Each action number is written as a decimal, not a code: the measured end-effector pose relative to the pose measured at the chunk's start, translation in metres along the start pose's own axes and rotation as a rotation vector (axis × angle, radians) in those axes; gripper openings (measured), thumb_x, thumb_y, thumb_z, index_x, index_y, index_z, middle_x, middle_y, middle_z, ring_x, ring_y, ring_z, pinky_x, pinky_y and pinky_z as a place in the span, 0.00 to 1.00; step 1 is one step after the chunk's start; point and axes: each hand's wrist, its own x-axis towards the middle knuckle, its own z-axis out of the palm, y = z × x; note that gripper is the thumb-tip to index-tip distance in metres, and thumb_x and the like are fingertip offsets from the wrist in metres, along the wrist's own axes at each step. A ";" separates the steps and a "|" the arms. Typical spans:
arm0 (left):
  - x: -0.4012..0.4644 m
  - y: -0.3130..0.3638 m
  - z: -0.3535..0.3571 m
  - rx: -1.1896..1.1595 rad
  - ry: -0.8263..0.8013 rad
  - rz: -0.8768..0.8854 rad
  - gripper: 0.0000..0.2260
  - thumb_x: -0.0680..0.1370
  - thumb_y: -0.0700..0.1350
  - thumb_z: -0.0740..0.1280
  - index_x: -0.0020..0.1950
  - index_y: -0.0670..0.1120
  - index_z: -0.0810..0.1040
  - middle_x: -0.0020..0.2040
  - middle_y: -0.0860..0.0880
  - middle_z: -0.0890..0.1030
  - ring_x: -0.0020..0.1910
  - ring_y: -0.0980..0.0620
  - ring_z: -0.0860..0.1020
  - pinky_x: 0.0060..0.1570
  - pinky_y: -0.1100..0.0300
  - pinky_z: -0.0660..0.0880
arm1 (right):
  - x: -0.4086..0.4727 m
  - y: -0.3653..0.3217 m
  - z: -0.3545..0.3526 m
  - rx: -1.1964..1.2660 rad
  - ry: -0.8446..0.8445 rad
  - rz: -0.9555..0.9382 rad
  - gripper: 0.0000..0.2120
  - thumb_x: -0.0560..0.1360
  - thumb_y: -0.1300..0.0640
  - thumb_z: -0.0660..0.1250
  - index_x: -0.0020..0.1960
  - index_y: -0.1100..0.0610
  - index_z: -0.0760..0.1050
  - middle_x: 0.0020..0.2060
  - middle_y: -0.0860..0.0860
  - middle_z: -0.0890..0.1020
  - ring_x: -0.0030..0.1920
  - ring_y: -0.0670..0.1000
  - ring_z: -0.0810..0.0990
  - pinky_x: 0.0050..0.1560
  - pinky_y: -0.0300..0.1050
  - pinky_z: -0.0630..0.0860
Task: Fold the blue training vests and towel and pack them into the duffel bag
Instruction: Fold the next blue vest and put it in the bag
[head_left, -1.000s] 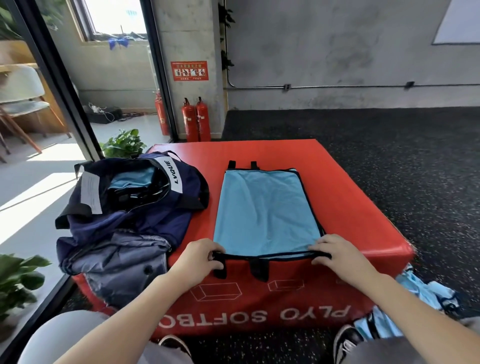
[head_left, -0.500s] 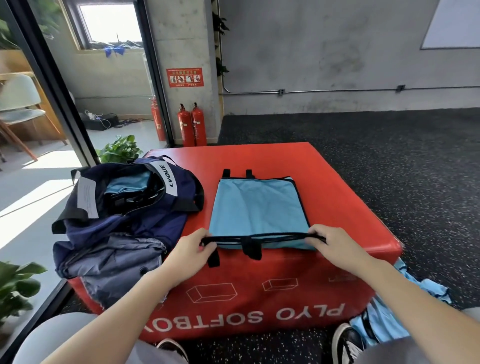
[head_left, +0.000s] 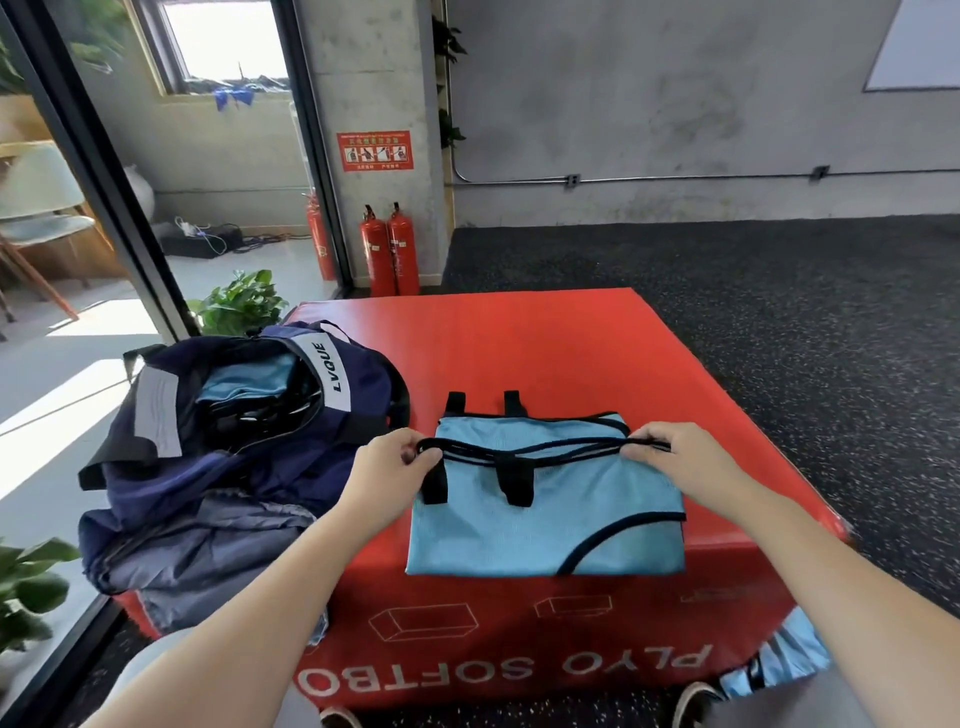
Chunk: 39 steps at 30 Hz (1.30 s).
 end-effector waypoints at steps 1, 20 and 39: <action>0.007 0.001 0.004 0.017 0.002 -0.005 0.03 0.77 0.48 0.71 0.44 0.52 0.81 0.37 0.51 0.82 0.36 0.55 0.75 0.38 0.65 0.70 | 0.008 0.001 -0.001 0.000 -0.002 0.004 0.04 0.77 0.47 0.72 0.45 0.46 0.83 0.42 0.41 0.85 0.47 0.42 0.81 0.47 0.44 0.74; 0.106 -0.019 0.060 0.189 -0.028 -0.088 0.08 0.78 0.46 0.71 0.40 0.51 0.76 0.32 0.56 0.74 0.33 0.57 0.72 0.33 0.71 0.66 | 0.121 0.039 0.021 -0.380 -0.060 0.124 0.05 0.77 0.43 0.70 0.45 0.42 0.82 0.44 0.40 0.82 0.48 0.47 0.79 0.47 0.50 0.76; 0.101 -0.009 0.073 0.039 0.046 -0.170 0.20 0.78 0.53 0.69 0.66 0.49 0.71 0.58 0.51 0.75 0.53 0.52 0.76 0.55 0.53 0.76 | 0.112 -0.037 0.103 -0.021 -0.192 0.045 0.26 0.77 0.35 0.65 0.69 0.47 0.70 0.55 0.43 0.80 0.50 0.43 0.78 0.47 0.37 0.69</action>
